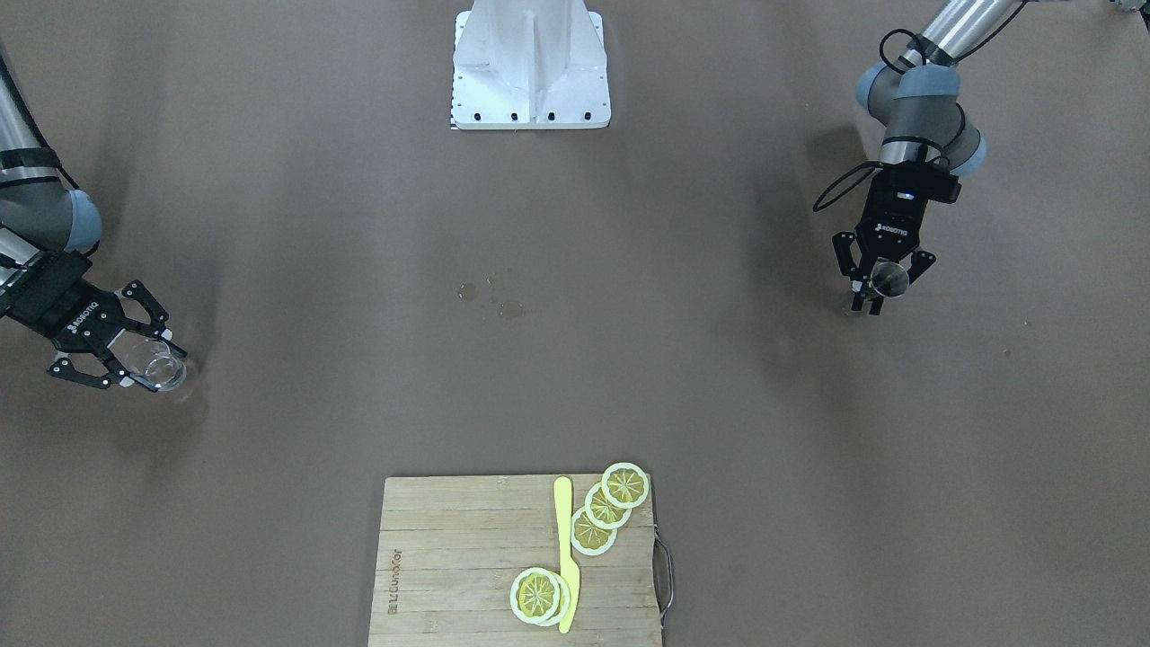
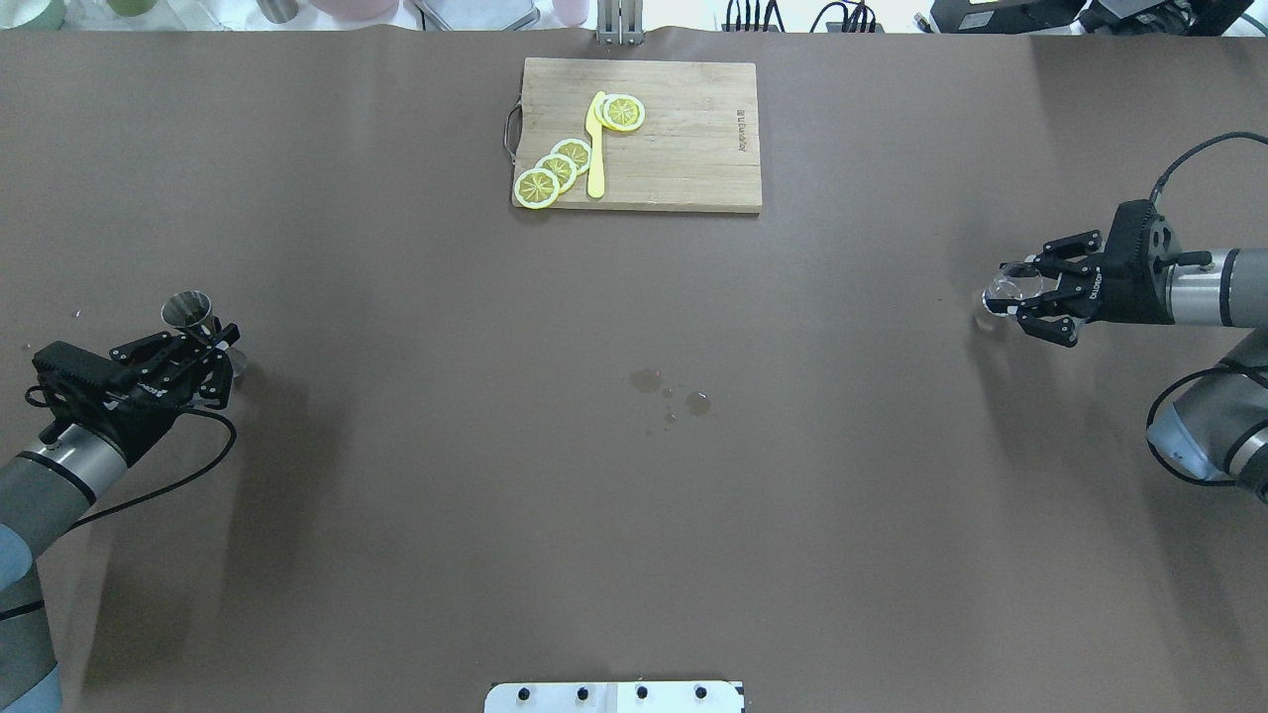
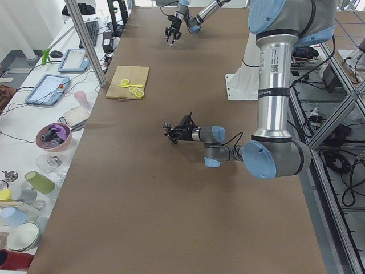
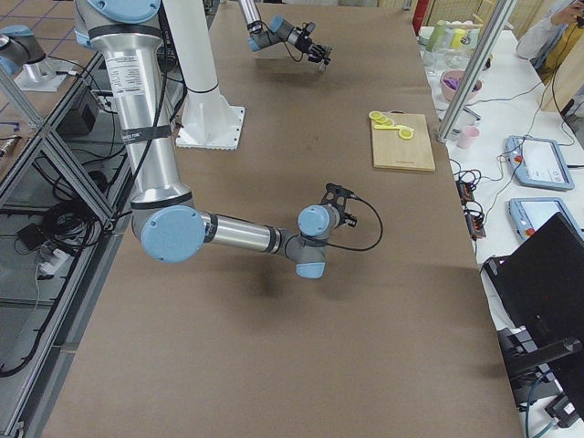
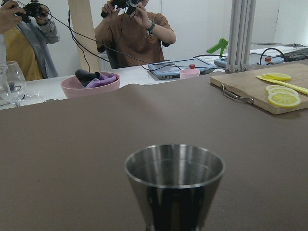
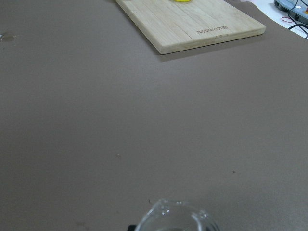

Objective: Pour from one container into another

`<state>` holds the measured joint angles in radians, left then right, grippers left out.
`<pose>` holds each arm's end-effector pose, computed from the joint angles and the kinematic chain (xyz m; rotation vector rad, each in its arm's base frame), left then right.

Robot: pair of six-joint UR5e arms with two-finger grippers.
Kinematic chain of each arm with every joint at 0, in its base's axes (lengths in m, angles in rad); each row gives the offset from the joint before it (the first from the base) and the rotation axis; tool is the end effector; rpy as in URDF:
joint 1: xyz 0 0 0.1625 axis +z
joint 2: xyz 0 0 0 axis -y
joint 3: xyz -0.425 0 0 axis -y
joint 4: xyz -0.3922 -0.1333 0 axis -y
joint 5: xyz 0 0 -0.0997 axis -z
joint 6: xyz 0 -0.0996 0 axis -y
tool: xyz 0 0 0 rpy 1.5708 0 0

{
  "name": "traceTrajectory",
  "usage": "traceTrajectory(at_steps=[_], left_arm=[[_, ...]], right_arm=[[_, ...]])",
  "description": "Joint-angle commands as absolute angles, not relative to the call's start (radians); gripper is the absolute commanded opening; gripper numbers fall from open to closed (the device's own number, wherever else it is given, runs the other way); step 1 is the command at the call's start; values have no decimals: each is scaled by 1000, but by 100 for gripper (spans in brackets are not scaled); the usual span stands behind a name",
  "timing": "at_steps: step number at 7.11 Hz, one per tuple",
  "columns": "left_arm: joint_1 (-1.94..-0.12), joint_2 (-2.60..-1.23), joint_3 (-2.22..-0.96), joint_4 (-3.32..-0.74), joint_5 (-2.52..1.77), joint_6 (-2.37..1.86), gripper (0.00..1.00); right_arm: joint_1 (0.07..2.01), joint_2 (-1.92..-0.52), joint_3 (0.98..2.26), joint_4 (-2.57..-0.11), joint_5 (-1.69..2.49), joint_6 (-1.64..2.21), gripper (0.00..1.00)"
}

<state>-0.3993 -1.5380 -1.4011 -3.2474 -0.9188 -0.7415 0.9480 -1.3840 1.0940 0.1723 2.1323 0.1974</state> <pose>0.3473 -0.3568 0.5746 1.2342 0.8444 -0.1335 -0.2557 -0.4937 0.6031 1.1363 -1.0044 -0.7492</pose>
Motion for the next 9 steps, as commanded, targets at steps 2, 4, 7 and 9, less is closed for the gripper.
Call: traceTrajectory(at_steps=[2, 4, 7, 9], left_arm=[[-399, -1539, -1401, -3247, -919, -741, 15], [-397, -1539, -1401, -3247, -920, -741, 22], [-397, -1543, -1399, -3246, -927, -733, 39], [-397, -1543, -1399, -3247, -925, -733, 42]], right_arm=[[933, -1373, 1085, 175, 2115, 201, 0], [930, -1373, 1085, 181, 2109, 201, 0], [914, -1373, 1083, 210, 2077, 219, 0], [905, -1373, 1083, 242, 2062, 271, 0]])
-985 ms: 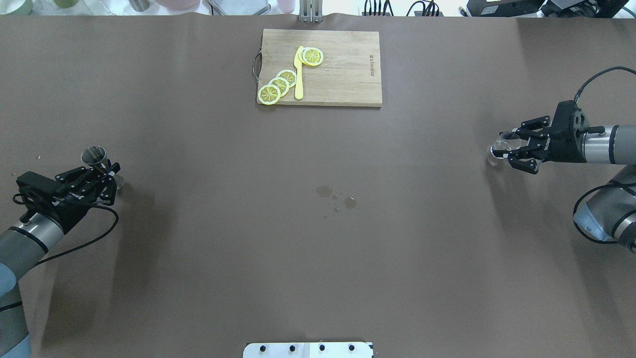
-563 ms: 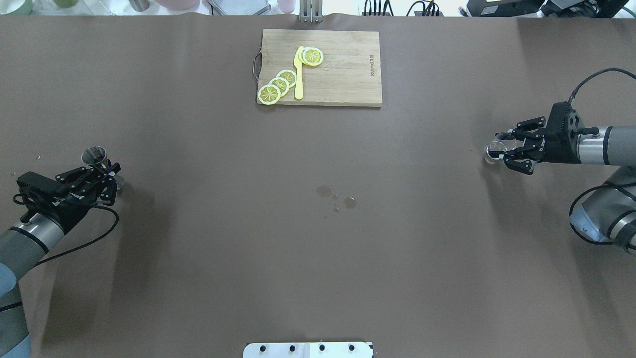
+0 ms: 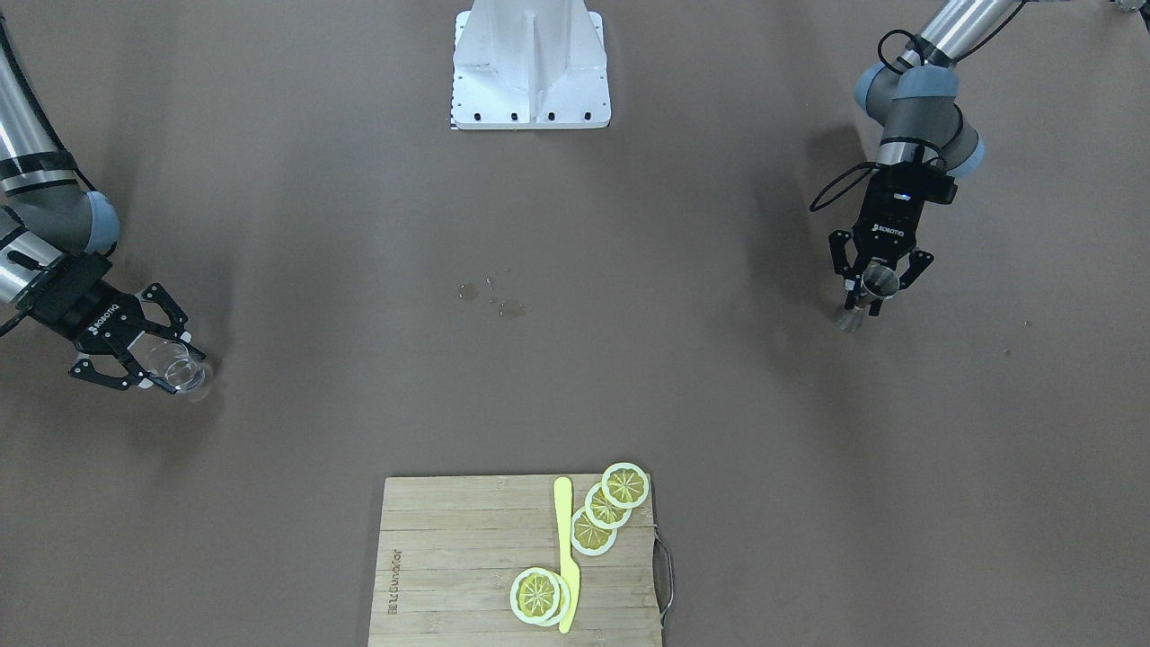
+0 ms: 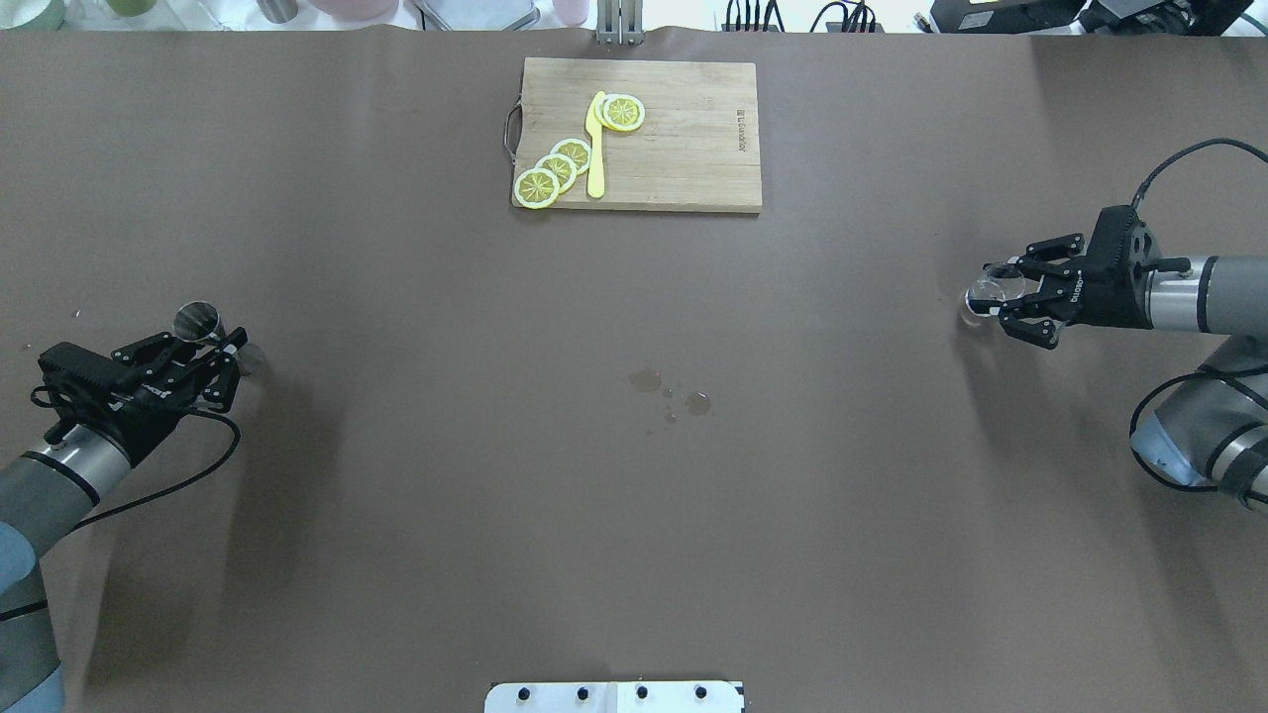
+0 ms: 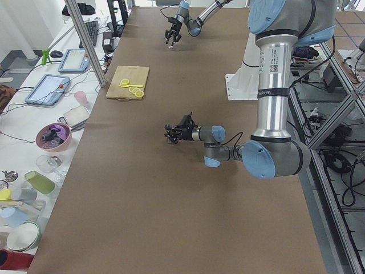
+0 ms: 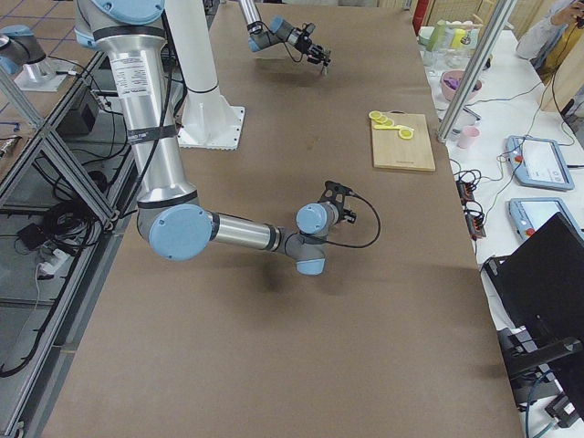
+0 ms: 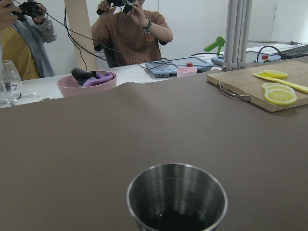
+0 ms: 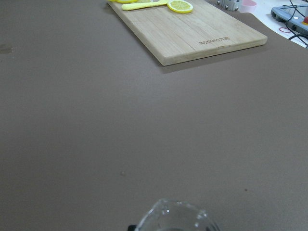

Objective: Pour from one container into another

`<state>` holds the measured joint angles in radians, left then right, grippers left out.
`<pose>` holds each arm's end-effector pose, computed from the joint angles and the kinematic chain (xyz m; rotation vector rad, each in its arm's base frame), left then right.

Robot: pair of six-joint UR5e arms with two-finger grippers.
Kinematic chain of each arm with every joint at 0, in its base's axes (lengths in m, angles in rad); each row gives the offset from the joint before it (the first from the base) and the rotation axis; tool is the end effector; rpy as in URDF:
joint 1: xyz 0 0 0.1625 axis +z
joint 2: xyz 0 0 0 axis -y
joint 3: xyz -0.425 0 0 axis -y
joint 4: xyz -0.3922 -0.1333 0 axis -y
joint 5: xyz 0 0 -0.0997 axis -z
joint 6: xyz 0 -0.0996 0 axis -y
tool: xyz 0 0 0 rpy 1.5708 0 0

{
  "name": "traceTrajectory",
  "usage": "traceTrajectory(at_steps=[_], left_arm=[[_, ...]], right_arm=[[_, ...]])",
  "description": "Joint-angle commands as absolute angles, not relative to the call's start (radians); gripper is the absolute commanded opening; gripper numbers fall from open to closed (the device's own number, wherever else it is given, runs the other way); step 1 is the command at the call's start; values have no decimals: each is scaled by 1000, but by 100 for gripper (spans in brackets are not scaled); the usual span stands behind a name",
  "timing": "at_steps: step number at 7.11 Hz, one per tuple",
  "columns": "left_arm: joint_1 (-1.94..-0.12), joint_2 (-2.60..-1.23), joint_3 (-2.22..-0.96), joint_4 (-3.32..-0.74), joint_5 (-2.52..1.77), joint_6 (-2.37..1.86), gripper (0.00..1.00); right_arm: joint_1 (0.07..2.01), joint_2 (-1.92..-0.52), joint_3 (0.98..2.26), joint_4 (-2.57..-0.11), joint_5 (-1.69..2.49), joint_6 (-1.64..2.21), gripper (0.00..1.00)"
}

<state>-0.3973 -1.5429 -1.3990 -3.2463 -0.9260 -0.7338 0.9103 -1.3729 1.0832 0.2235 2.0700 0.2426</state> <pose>0.3506 -0.3566 0.5734 1.2335 0.8467 -0.1210 -0.2718 -0.4894 0.5975 1.1714 -1.0222 -0.7065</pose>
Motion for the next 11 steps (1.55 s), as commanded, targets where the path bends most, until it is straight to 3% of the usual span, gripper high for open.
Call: traceTrajectory(at_steps=[1, 2, 3, 7, 9, 10, 11], left_arm=[[-397, -1542, -1401, -3247, -925, -733, 43], [-397, -1542, -1399, -3247, -923, -733, 57], [-396, -1542, -1401, -3249, -919, -732, 99], [-390, -1539, -1417, -3255, -896, -730, 99], [-380, -1519, -1485, -3254, -896, -730, 99], [-374, -1476, -1524, -3254, -896, -730, 99], [-368, -1438, -1557, -3254, -896, -730, 99]], right_arm=[[902, -1373, 1083, 261, 2057, 303, 0], [896, -1373, 1077, 264, 2048, 310, 0], [891, -1373, 1071, 267, 2043, 310, 0], [873, -1373, 1048, 291, 2025, 310, 0], [873, -1373, 1048, 291, 2020, 308, 0], [871, -1373, 1049, 291, 2010, 302, 11], [871, -1374, 1049, 291, 2002, 301, 29]])
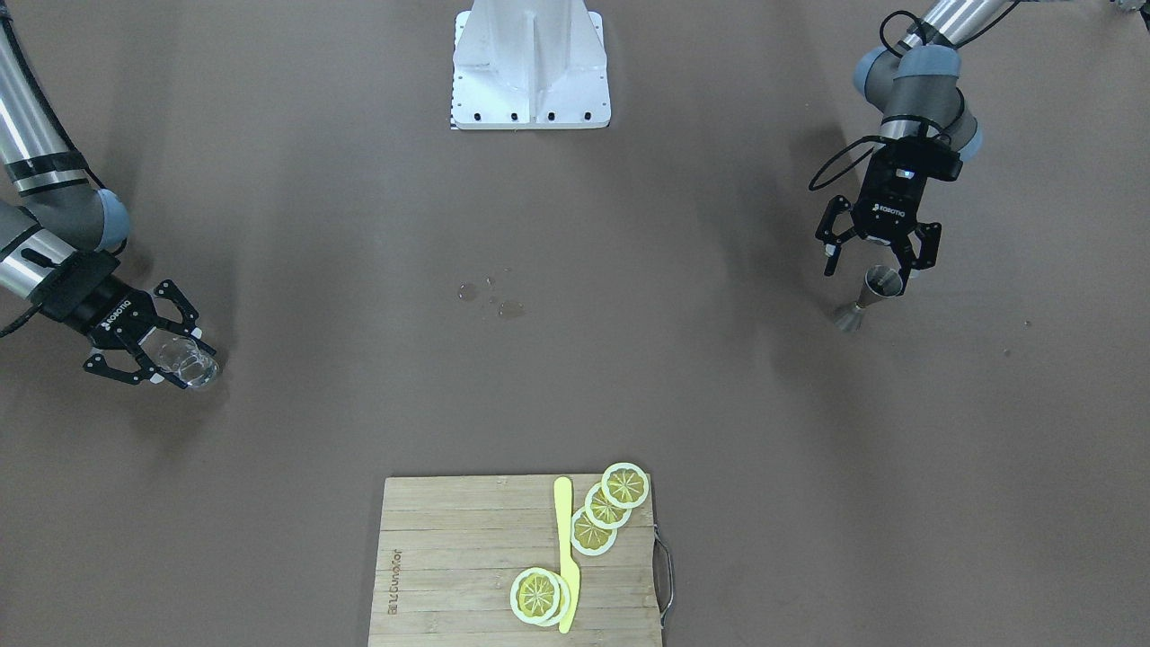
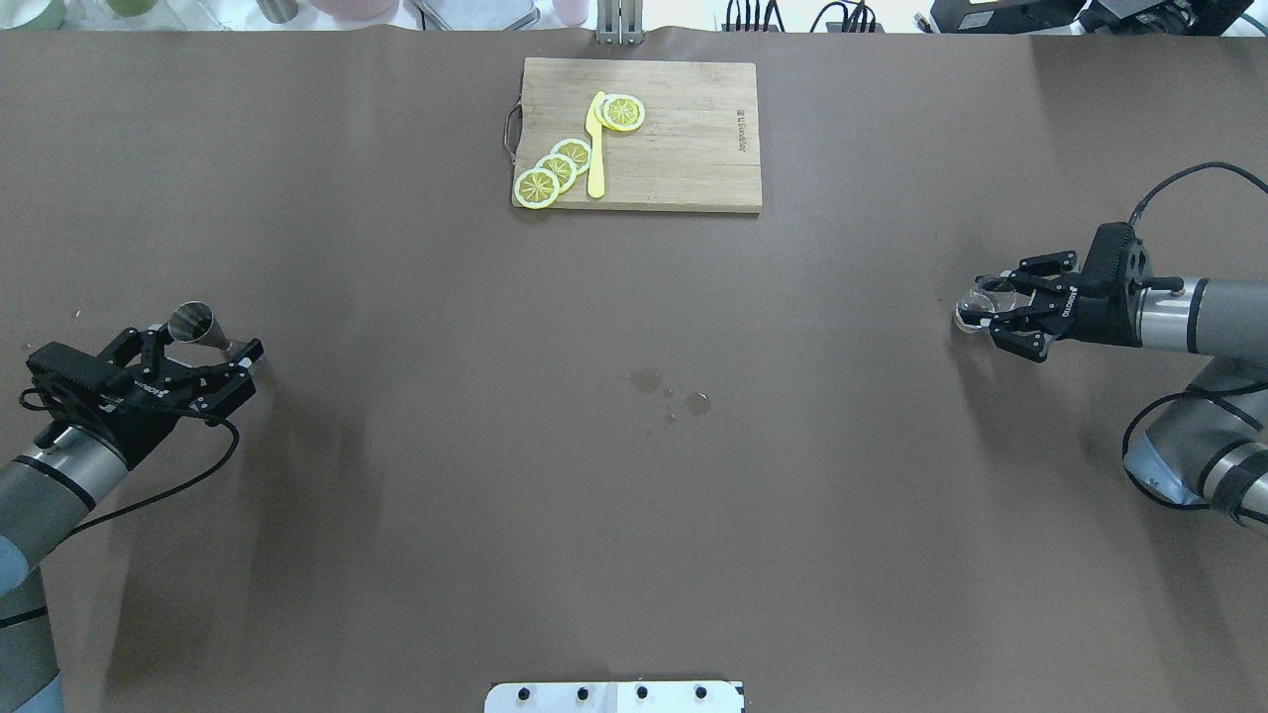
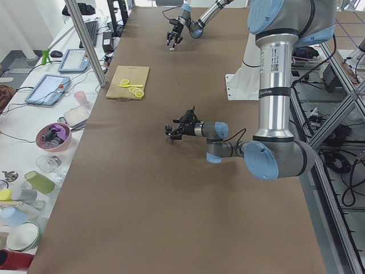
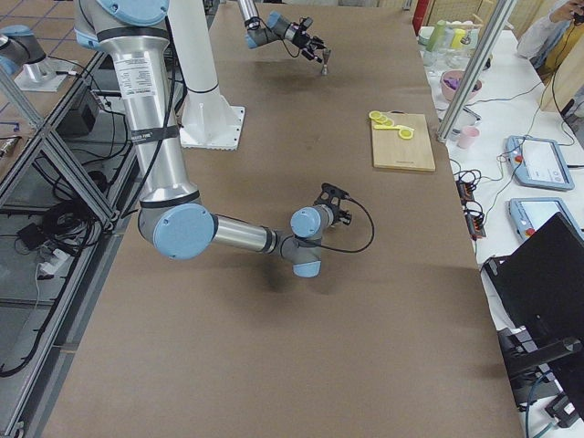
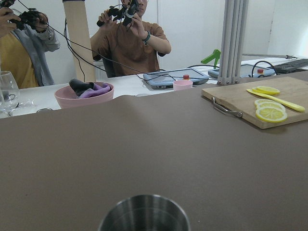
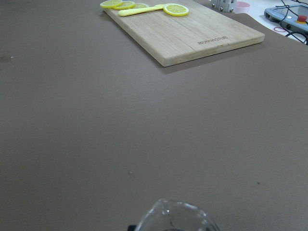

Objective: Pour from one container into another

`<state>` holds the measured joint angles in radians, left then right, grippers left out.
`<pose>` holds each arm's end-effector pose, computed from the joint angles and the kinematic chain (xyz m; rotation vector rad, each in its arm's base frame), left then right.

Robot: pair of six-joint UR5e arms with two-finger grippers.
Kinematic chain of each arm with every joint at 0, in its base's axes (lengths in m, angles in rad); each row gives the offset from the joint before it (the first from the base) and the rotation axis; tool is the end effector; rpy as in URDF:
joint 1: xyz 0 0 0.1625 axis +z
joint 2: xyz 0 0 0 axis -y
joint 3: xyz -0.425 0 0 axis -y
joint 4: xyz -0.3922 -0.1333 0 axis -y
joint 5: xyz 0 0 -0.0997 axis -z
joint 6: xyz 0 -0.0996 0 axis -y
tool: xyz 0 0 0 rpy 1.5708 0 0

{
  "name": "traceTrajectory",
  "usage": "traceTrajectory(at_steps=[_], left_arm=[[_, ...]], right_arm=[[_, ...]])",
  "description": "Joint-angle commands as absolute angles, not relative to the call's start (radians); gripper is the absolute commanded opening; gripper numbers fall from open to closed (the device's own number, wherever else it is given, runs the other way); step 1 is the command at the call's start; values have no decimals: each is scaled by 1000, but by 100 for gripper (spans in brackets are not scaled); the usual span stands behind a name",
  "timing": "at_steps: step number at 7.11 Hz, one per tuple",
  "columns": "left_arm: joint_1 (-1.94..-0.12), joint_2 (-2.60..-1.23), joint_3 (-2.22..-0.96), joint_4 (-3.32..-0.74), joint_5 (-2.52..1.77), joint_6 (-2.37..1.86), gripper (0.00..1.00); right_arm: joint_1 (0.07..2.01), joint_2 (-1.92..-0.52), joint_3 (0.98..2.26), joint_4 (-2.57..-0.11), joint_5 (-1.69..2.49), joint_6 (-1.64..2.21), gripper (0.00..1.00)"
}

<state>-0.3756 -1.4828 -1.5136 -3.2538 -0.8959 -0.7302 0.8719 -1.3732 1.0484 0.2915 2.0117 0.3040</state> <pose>0.3299 -0.3403 0.5455 1.2637 0.8923 -0.1502 -0.2834 -0.4783 0.6077 1.1761 -1.0506 -0.6492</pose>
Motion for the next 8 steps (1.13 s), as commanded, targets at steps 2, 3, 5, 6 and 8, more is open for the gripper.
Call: traceTrajectory(at_steps=[2, 3, 5, 6, 8], left_arm=[[-367, -1427, -1574, -3255, -896, -730, 98], [-368, -1393, -1618, -3255, -908, -730, 99], [-371, -1304, -1731, -3251, -989, -732, 99], [-377, -1301, -1776, -3222, -992, -732, 99], [-435, -1301, -1903, -3037, -997, -735, 99]], right_arm=[[871, -1374, 1055, 291, 2002, 302, 58], [871, -1376, 1057, 291, 2002, 308, 97], [871, -1376, 1058, 291, 2002, 310, 99], [871, -1377, 1058, 291, 2002, 308, 99], [871, -1378, 1061, 291, 2003, 308, 98]])
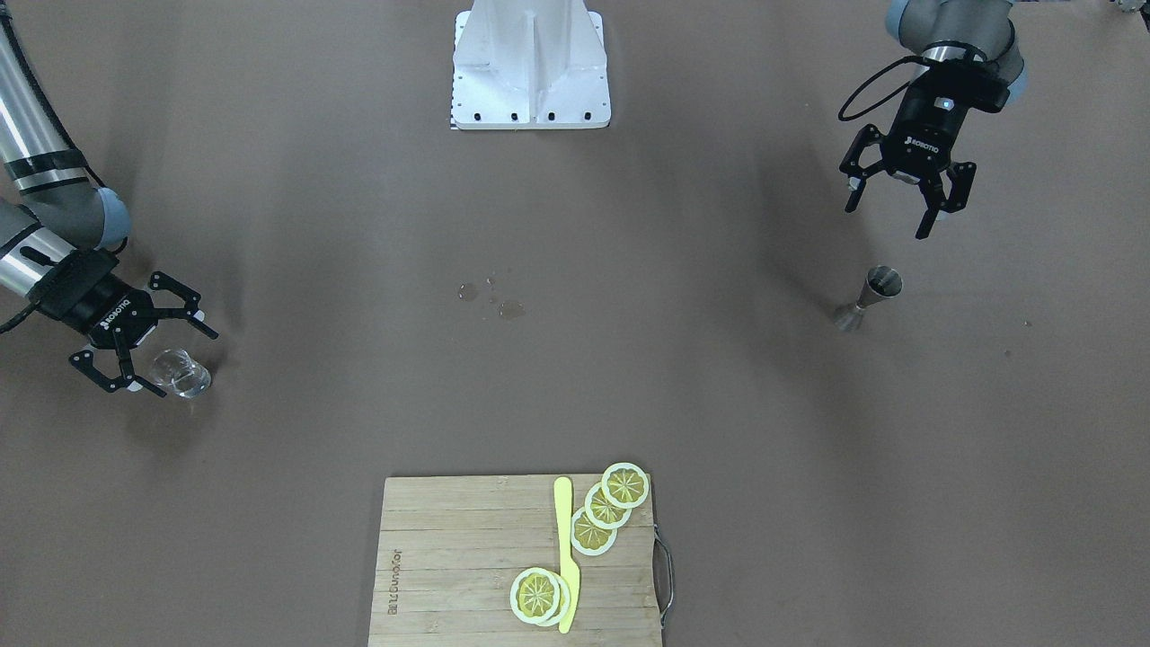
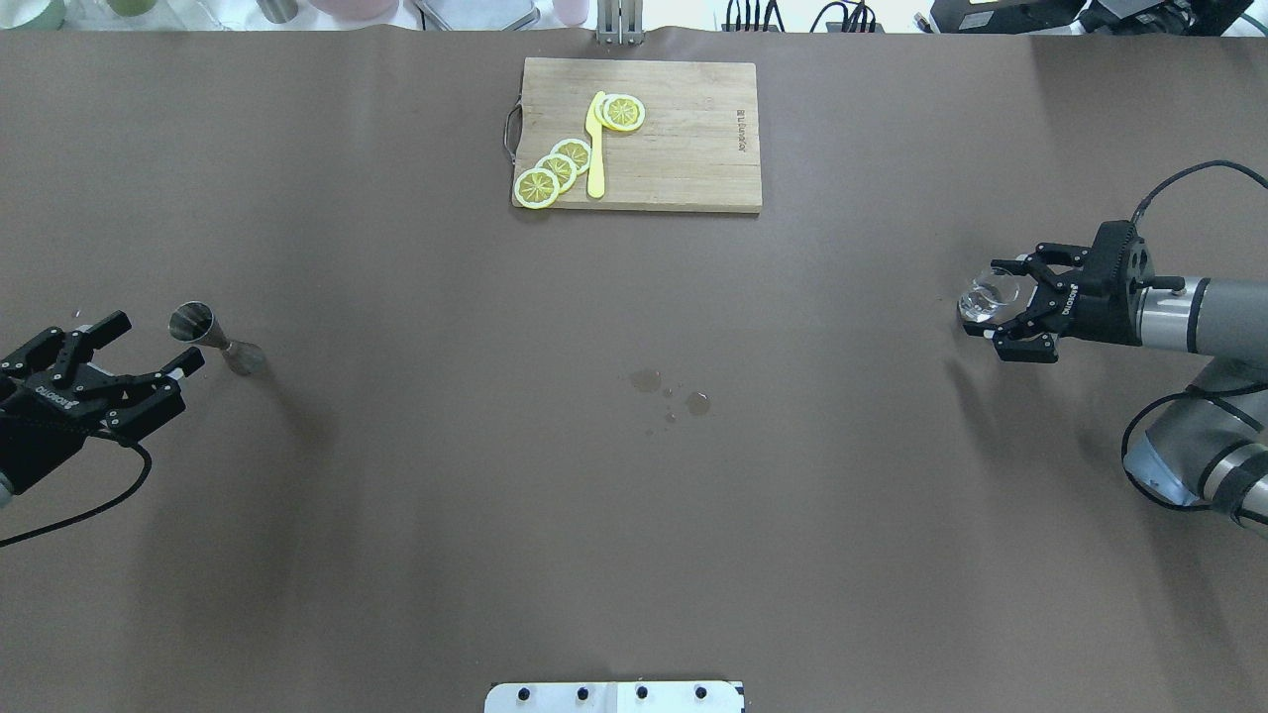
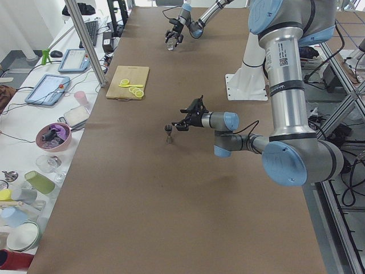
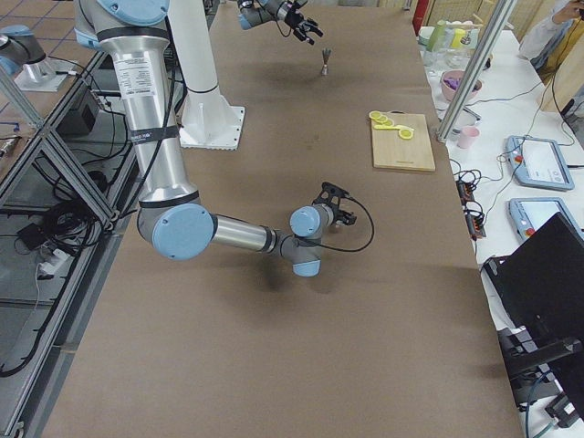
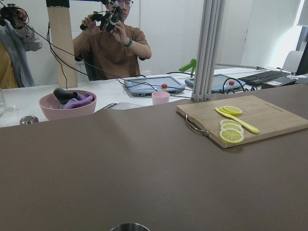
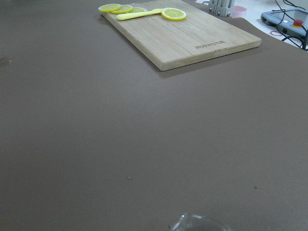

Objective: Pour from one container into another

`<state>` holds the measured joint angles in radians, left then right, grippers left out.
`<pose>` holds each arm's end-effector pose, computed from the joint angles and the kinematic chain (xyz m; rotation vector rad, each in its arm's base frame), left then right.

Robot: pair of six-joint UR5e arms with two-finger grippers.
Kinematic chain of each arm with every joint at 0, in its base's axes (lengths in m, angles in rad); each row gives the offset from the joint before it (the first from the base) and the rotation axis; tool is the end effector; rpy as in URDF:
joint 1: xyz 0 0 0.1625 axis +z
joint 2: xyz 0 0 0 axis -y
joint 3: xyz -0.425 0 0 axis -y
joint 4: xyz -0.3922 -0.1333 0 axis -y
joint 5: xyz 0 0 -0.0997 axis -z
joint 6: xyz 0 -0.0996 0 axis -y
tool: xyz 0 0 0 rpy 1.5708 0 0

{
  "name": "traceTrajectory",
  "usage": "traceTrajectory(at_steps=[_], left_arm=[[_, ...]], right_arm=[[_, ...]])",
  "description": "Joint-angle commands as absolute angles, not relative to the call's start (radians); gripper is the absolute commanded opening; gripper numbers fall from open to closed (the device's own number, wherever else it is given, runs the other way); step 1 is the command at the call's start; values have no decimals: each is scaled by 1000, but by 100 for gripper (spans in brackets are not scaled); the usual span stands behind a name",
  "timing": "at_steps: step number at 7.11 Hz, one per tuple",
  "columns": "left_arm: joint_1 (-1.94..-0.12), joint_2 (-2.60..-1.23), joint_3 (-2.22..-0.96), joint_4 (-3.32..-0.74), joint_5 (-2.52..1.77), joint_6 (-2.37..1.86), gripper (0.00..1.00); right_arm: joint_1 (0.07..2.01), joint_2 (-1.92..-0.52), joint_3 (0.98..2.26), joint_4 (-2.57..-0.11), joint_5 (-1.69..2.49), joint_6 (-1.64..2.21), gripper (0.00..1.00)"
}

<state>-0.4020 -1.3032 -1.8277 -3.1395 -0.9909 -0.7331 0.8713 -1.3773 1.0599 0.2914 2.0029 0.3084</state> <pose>0.2618 -0.3155 0.4779 1.2357 0.9540 -0.1082 -0.2823 -0.4778 0.6047 1.1842 -1.0502 -0.6404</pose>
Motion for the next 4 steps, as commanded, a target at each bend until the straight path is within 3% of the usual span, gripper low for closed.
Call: traceTrajectory(at_steps=[1, 4], left_arm=[[-455, -1311, -1963, -2937, -997, -736, 98], [-639, -1408, -2093, -2539, -1143, -741, 98]], right_arm=[[874, -1381, 1066, 291, 2006, 310, 99], [923, -1391, 1109, 285, 2044, 308, 99]])
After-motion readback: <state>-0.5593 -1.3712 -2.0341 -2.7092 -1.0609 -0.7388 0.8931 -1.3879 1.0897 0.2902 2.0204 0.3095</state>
